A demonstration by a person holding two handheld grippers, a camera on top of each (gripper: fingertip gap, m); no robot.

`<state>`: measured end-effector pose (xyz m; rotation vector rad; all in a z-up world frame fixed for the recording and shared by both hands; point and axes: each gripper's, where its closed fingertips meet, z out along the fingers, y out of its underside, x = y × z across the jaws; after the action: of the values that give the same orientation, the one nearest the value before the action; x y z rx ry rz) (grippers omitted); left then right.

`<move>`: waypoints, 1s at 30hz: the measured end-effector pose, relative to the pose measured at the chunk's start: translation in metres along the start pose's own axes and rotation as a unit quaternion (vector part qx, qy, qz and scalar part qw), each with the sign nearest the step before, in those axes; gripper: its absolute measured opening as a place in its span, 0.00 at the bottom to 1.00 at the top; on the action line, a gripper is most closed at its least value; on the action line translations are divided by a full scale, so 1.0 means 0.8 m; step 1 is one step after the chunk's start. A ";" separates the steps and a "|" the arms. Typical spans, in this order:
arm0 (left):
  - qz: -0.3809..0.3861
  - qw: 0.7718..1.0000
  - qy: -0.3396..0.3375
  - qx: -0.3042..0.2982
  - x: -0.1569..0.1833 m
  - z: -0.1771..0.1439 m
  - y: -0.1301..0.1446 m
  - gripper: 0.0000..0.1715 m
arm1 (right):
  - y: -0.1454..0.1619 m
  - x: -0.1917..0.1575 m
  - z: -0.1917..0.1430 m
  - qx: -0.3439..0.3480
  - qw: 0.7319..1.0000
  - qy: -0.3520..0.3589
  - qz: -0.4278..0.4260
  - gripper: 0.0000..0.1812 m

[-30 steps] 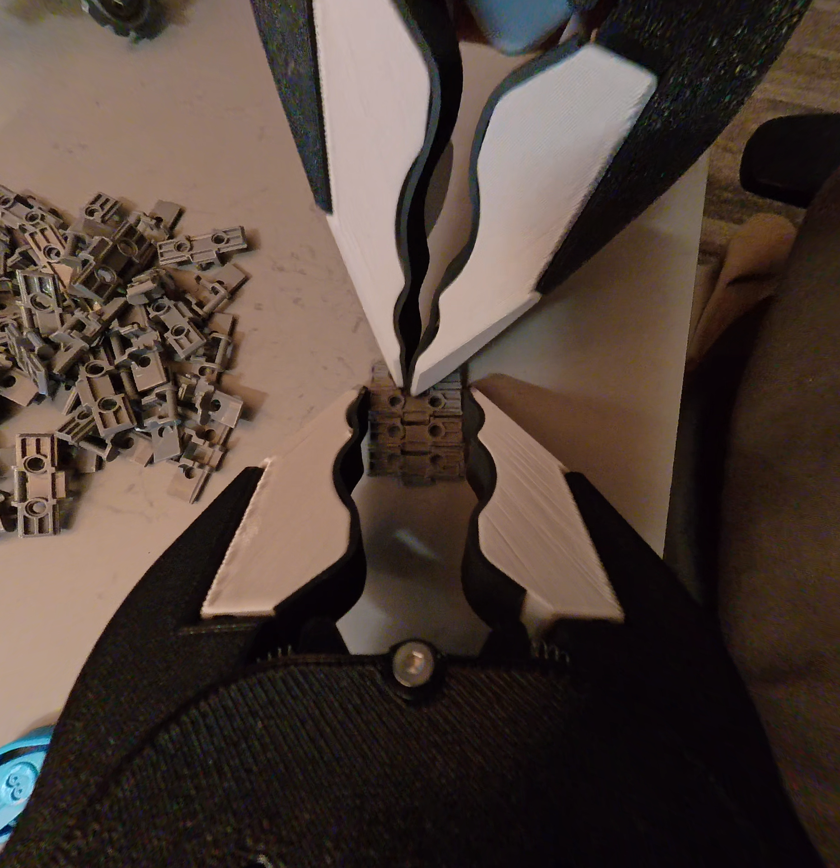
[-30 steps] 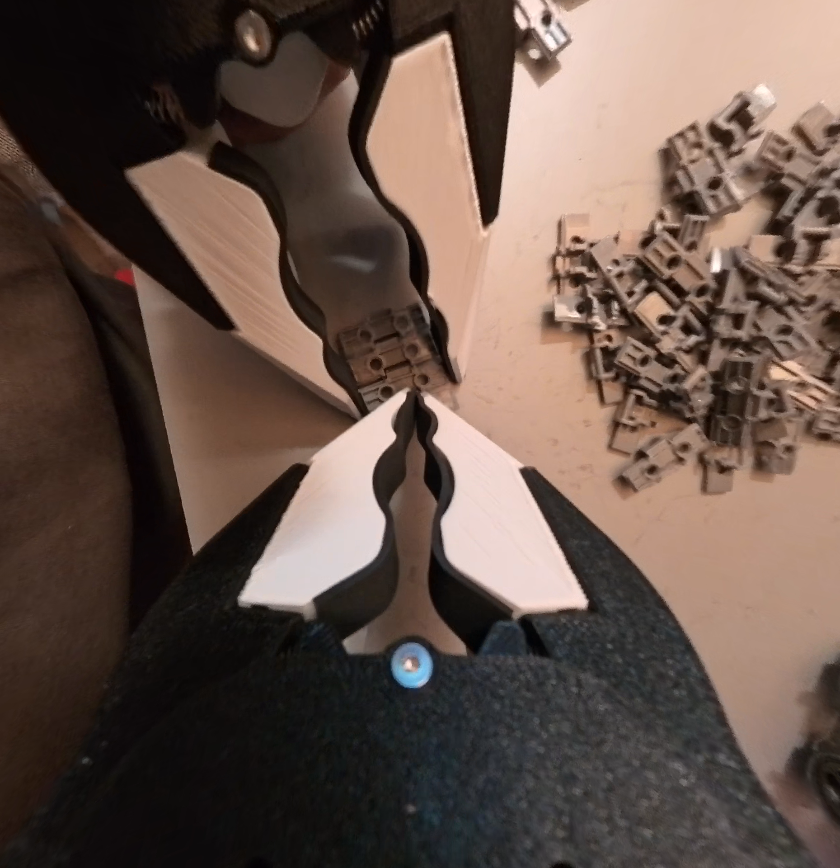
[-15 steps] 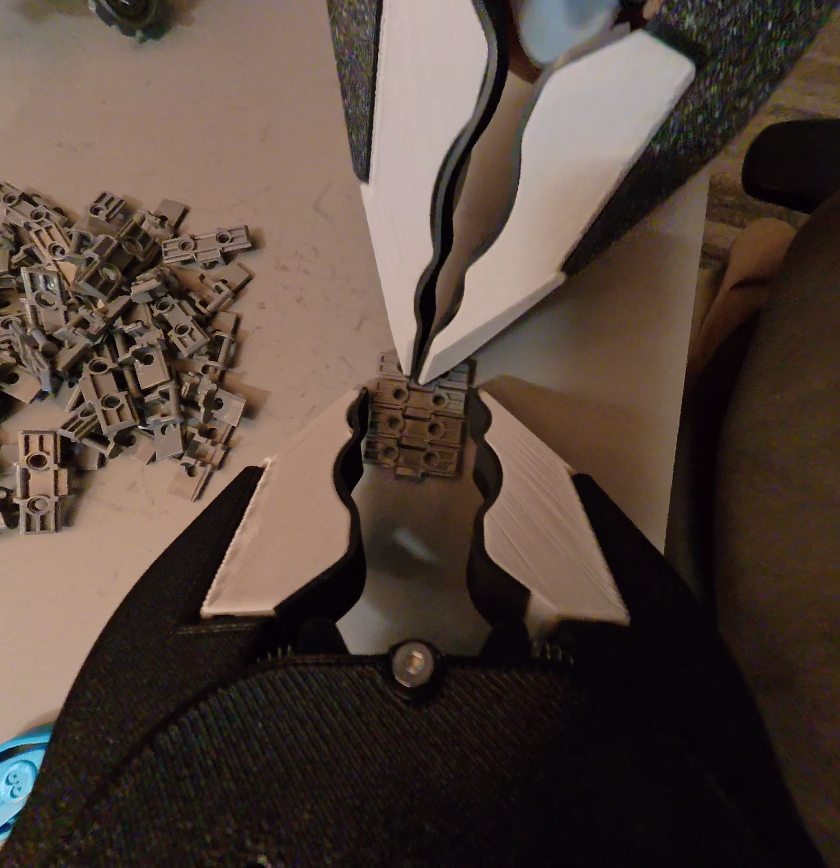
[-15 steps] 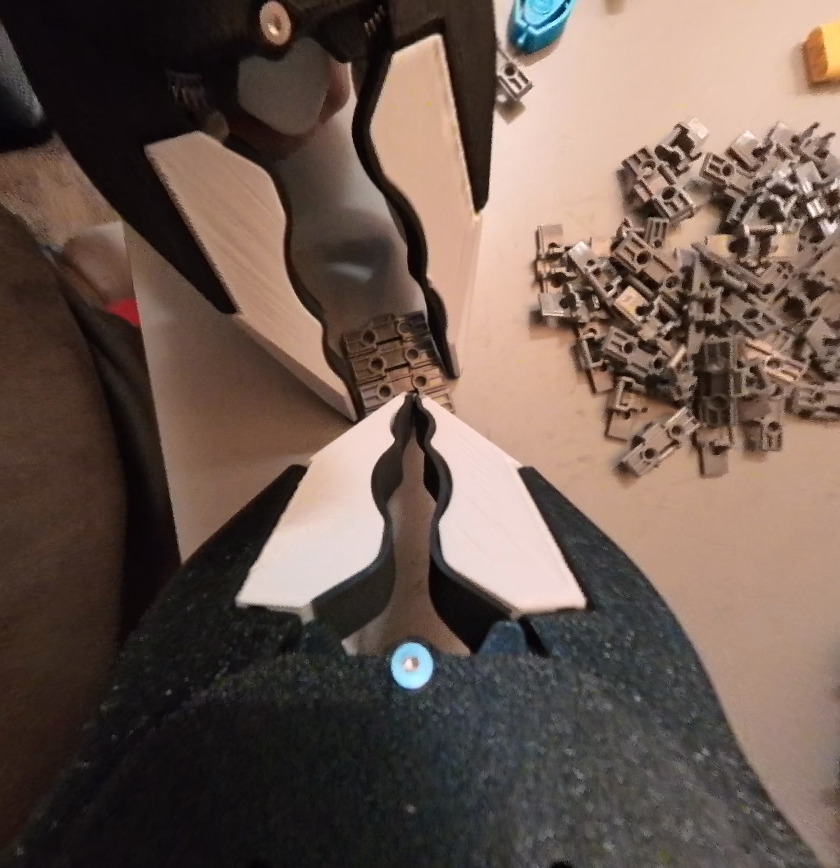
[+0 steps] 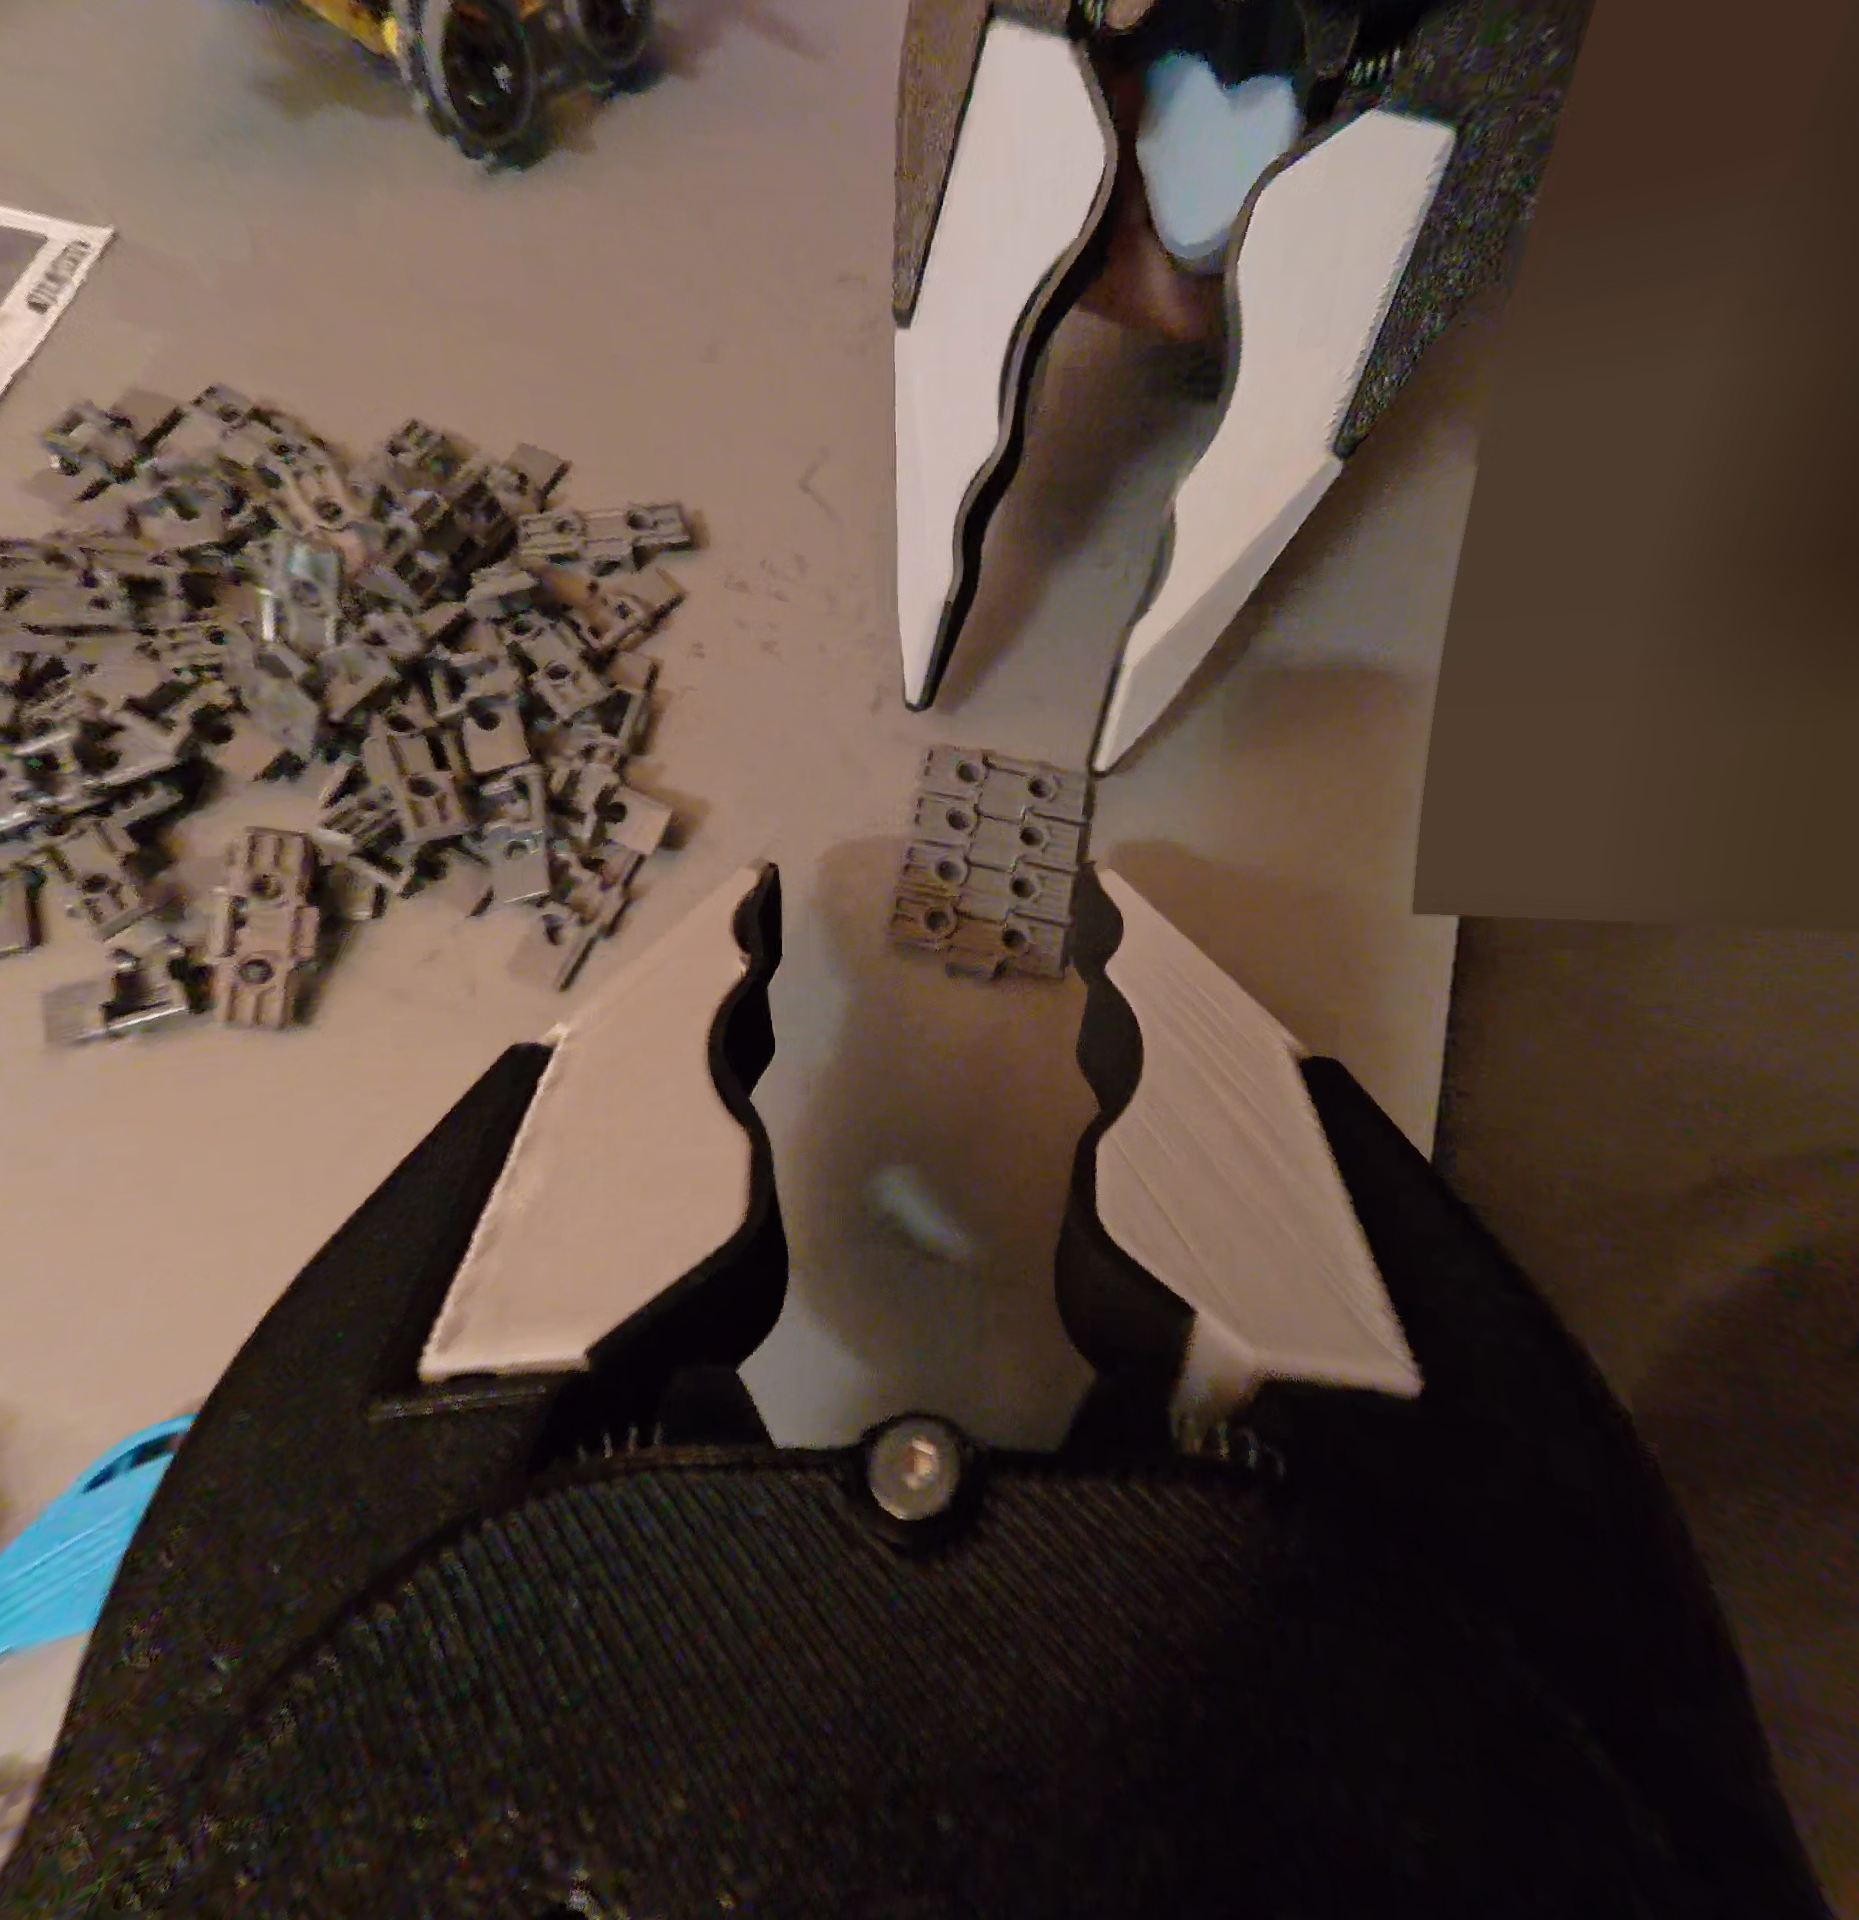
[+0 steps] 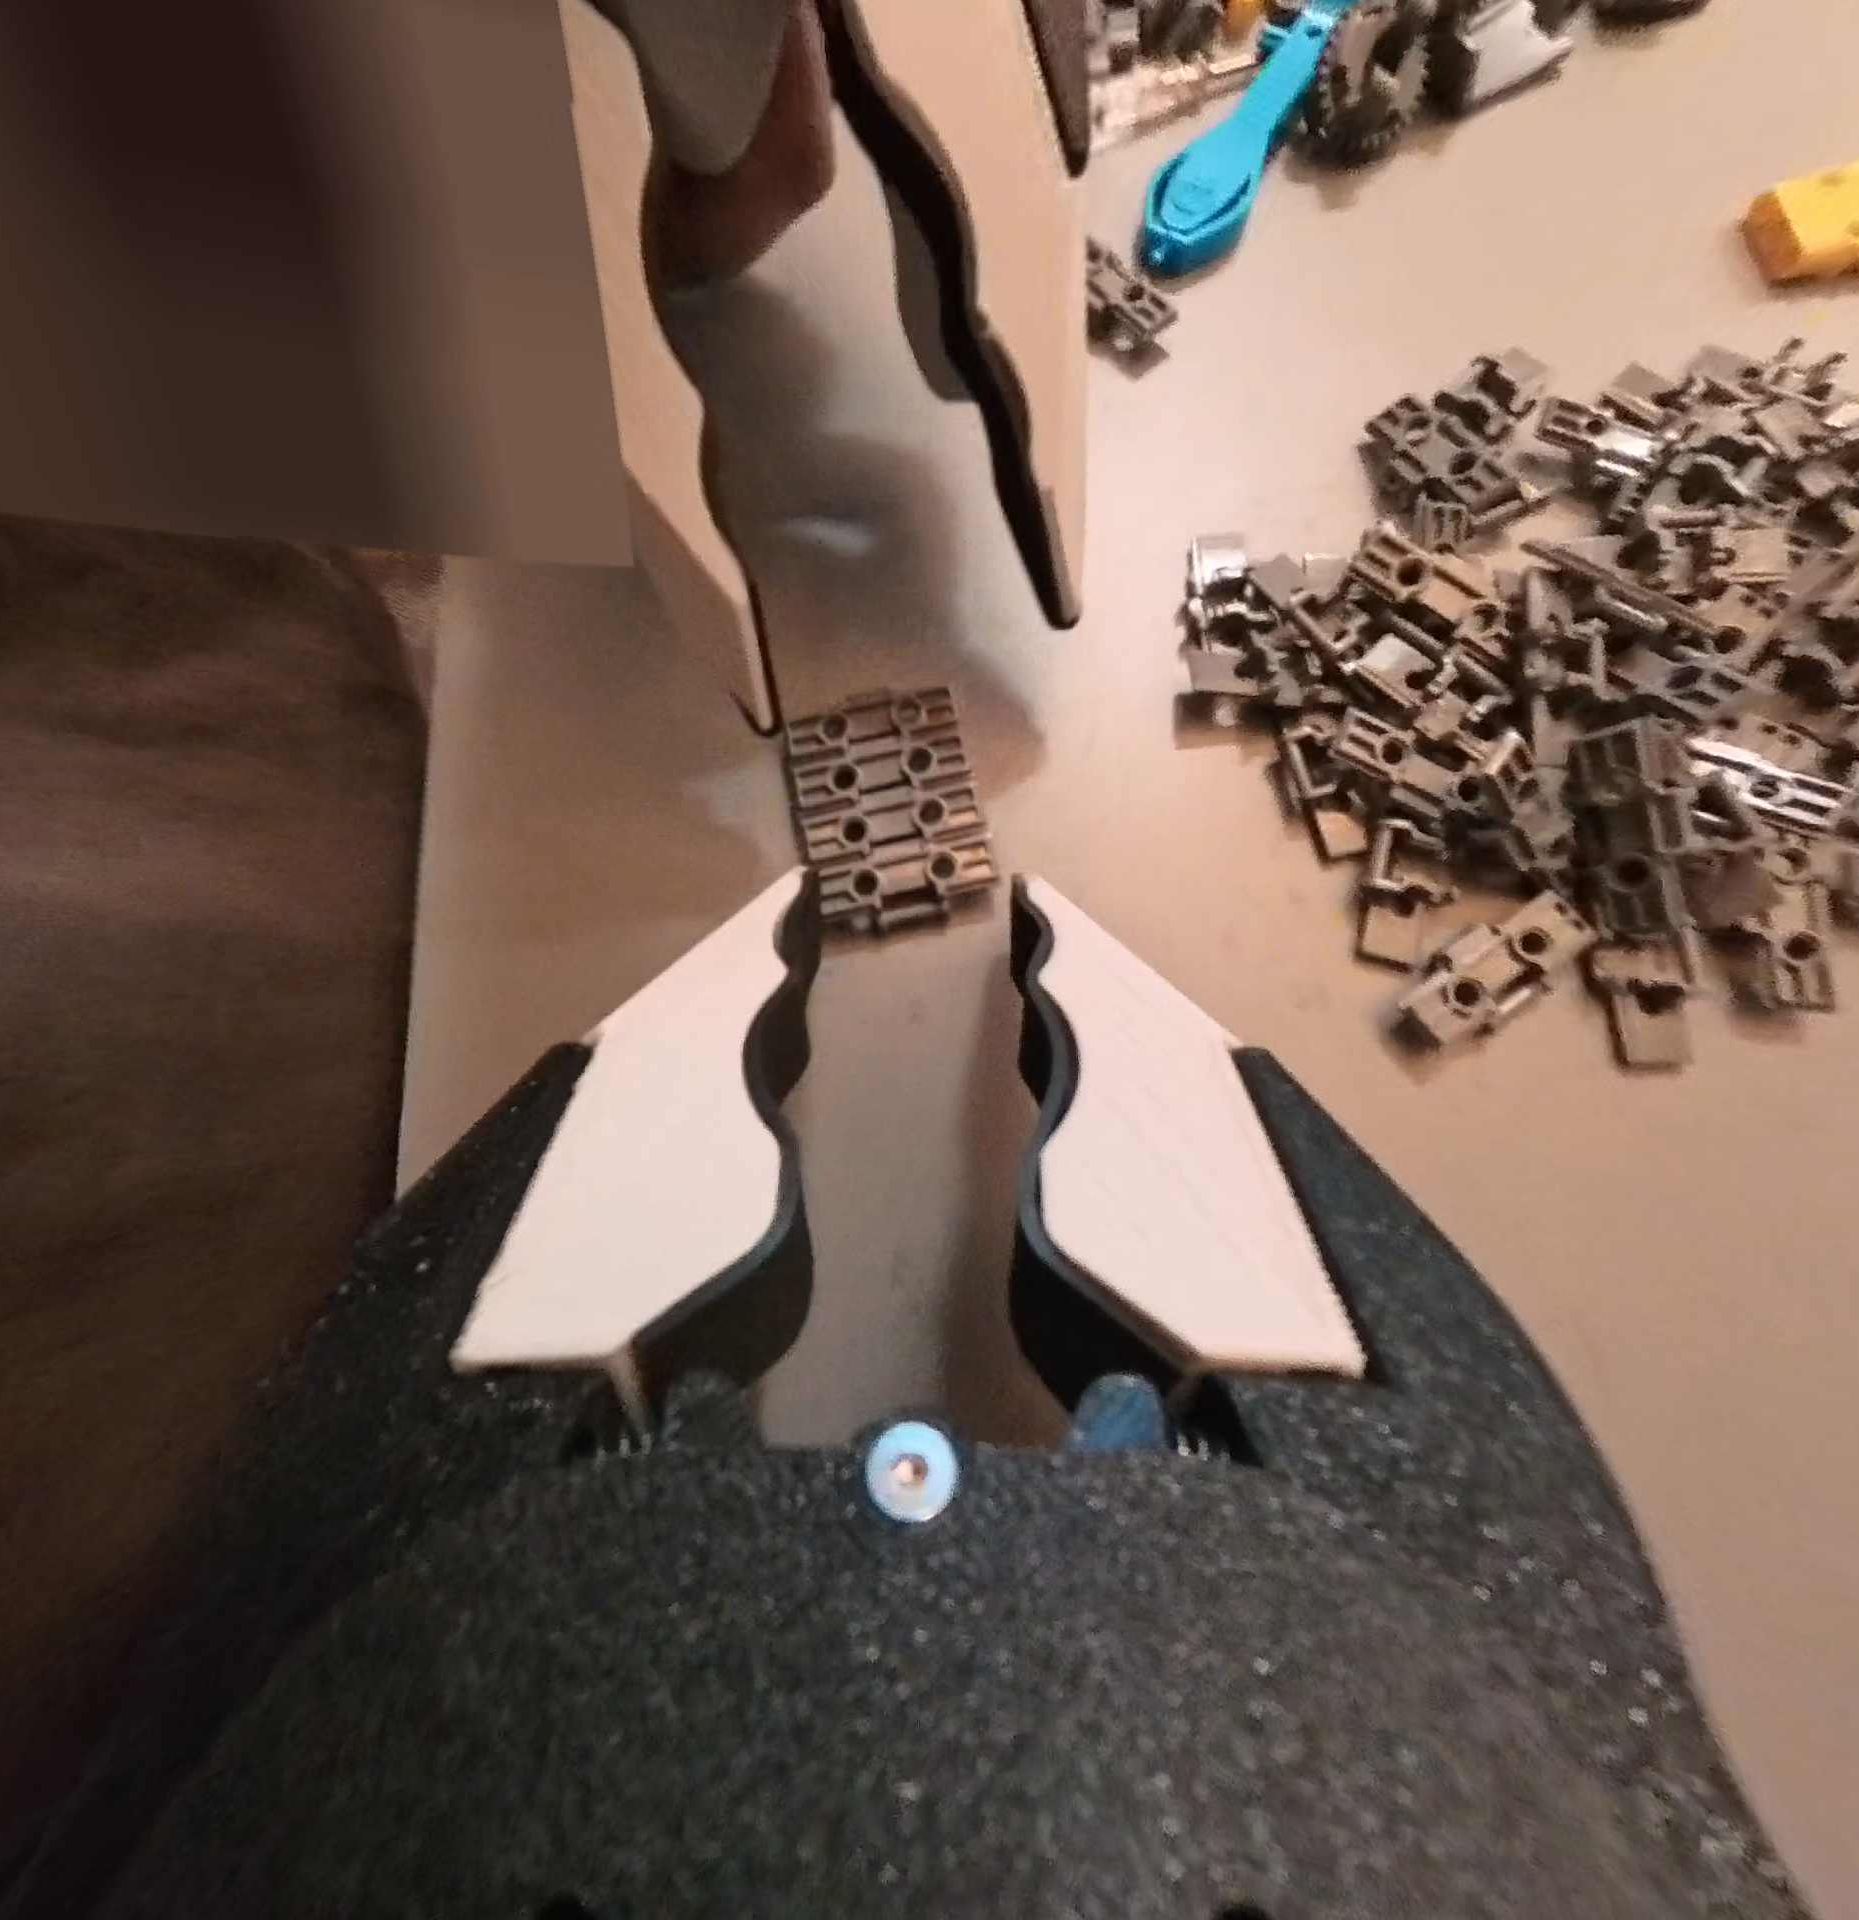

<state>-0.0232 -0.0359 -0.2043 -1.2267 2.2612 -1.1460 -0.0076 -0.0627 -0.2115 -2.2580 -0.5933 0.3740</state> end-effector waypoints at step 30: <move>0.016 0.975 -0.208 0.075 -0.156 -0.030 -0.058 0.03 | -0.028 0.091 -0.017 0.064 0.993 0.099 0.015 0.28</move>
<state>0.0601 0.0633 -0.1646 -1.2316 1.8440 -0.9244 0.0535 -0.0195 -0.1915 -2.1516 -0.4205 0.1932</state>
